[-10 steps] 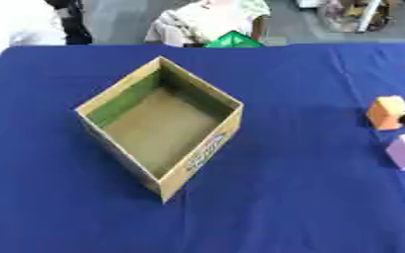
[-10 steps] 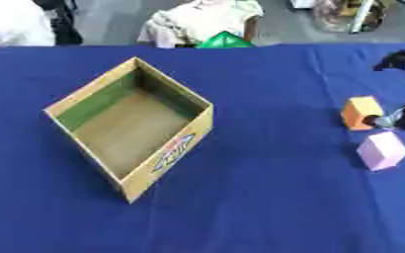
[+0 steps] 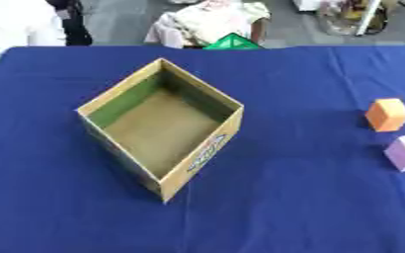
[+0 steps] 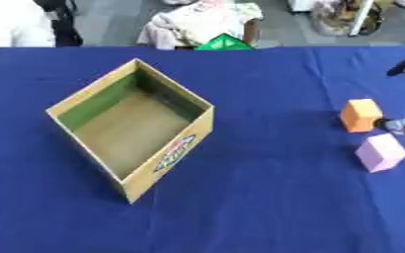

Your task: Pick up objects on the table and place them in the box.

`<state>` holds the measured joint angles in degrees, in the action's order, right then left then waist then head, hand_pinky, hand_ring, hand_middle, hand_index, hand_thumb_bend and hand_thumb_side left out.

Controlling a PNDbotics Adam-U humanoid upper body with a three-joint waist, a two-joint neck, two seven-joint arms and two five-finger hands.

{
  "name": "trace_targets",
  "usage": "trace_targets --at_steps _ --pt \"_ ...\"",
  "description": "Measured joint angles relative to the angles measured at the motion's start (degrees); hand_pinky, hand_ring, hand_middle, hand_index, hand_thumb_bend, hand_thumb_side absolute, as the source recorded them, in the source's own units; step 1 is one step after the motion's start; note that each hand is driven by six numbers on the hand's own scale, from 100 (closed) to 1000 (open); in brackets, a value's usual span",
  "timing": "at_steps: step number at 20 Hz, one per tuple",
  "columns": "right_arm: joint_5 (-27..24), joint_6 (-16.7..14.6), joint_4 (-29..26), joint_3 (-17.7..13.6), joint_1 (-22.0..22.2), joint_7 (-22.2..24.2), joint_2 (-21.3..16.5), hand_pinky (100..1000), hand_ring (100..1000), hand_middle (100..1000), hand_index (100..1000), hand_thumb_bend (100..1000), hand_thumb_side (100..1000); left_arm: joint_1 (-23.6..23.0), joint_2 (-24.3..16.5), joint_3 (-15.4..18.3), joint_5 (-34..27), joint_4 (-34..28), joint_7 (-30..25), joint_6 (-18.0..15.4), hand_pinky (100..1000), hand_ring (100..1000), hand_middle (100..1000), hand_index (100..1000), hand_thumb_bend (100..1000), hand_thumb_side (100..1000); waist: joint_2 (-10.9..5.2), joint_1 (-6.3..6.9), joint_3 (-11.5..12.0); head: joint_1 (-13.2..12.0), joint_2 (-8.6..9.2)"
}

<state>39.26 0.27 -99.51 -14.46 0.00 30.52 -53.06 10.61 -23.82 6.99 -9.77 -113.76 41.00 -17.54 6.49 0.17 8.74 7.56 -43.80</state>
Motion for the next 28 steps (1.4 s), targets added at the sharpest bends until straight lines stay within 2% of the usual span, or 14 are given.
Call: trace_targets --at_steps 4,10,15,21,24,28 --pt "-0.8 -0.1 0.1 0.1 -0.1 0.4 -0.1 901 926 922 927 479 445 -0.1 -0.4 0.0 0.1 0.0 0.0 0.0 846 671 729 855 557 952 -0.03 -0.14 -0.6 -0.5 0.0" --pt "-2.7 -0.8 2.3 1.6 -2.6 1.8 -1.2 901 929 924 928 490 447 -0.1 -0.5 0.0 0.1 0.0 0.0 0.1 845 671 729 855 558 952 -0.17 -0.63 -1.6 -1.0 0.0" --pt "-3.7 -1.9 3.5 3.4 -3.2 3.0 -3.0 906 937 928 937 519 437 -0.1 -0.9 -0.1 0.1 0.0 -0.1 0.2 845 670 729 855 554 953 -0.22 -0.63 -2.1 -1.9 0.0" --pt "-4.7 -2.5 5.1 4.3 -4.9 4.5 -4.2 902 929 915 933 501 443 -0.1 -1.0 -0.1 0.1 0.0 -0.2 0.3 845 670 729 855 553 954 -0.16 -0.58 -2.4 -2.5 0.0" --pt "-5.9 -2.7 5.7 4.6 -5.6 5.3 -4.3 903 933 918 935 510 442 -0.1 -1.0 -0.1 0.1 0.0 -0.2 0.3 845 670 729 855 554 953 -0.15 -0.5 -2.4 -2.0 0.0" --pt "-6.4 -2.8 6.3 5.7 -5.8 6.4 -5.2 907 943 928 941 537 434 -0.1 -1.0 -0.1 0.1 0.0 -0.2 0.3 845 670 729 855 553 953 -0.14 -0.5 -2.4 0.1 -0.01"
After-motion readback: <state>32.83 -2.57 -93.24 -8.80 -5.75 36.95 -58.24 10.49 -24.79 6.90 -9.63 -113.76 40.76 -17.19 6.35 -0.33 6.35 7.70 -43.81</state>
